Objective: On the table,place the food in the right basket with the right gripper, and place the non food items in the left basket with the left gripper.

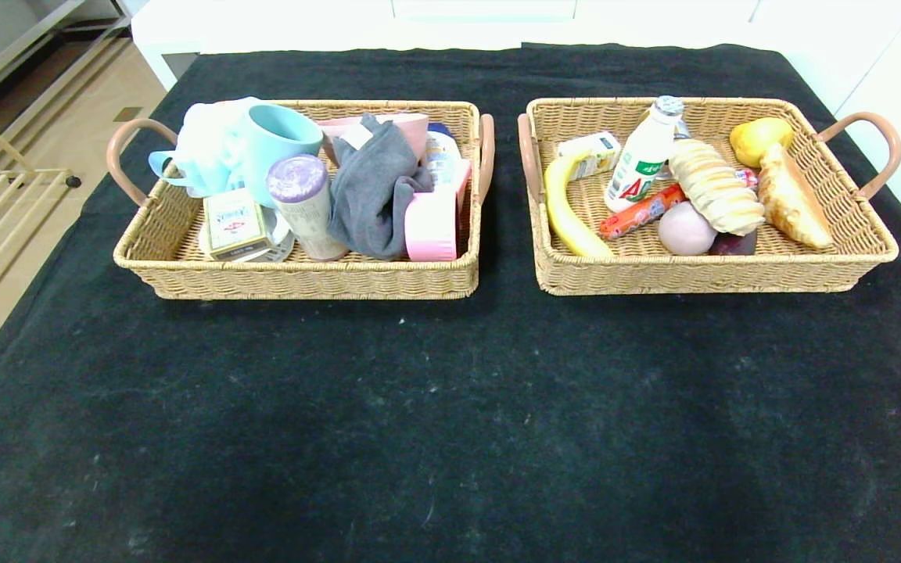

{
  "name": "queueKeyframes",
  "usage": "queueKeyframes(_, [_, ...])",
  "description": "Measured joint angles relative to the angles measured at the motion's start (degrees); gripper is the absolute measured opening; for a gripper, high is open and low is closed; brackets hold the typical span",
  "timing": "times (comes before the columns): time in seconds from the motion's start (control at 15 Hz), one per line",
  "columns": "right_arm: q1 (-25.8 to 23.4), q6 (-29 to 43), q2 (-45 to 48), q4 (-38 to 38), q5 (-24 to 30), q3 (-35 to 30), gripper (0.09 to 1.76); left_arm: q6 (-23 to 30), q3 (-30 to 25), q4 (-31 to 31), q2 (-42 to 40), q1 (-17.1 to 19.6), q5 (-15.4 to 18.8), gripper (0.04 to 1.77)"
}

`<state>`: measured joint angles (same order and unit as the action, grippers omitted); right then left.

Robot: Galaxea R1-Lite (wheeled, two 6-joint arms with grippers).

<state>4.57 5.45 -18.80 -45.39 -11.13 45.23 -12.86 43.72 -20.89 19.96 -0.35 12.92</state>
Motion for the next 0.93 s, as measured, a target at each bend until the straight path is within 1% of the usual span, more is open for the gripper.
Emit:
queueKeyframes(0.13, [-0.69,0.04,1.77,0.0,0.02,-1.4,1.7,-0.01,-0.2,-0.93,-2.21,1.15,0.17,1.72])
queueKeyframes(0.27, [-2.04,0.28,3.17,0.02,0.22,-2.32,1.7,0.11,-0.8,-1.07,-3.93,2.11,1.11,1.72])
queueKeyframes(0.4, [-3.15,0.39,4.96,0.05,0.61,-3.69,1.7,0.6,-0.89,-3.79,-5.22,2.77,1.44,1.72])
queueKeyframes(0.6, [-3.72,0.41,8.47,0.49,3.67,-6.34,1.7,0.71,-1.22,-4.85,-6.05,2.88,1.44,1.72])
queueKeyframes(0.93, [-3.95,0.37,13.15,2.85,5.77,-9.42,1.7,0.55,-1.39,-5.03,-6.53,2.55,0.72,1.72])
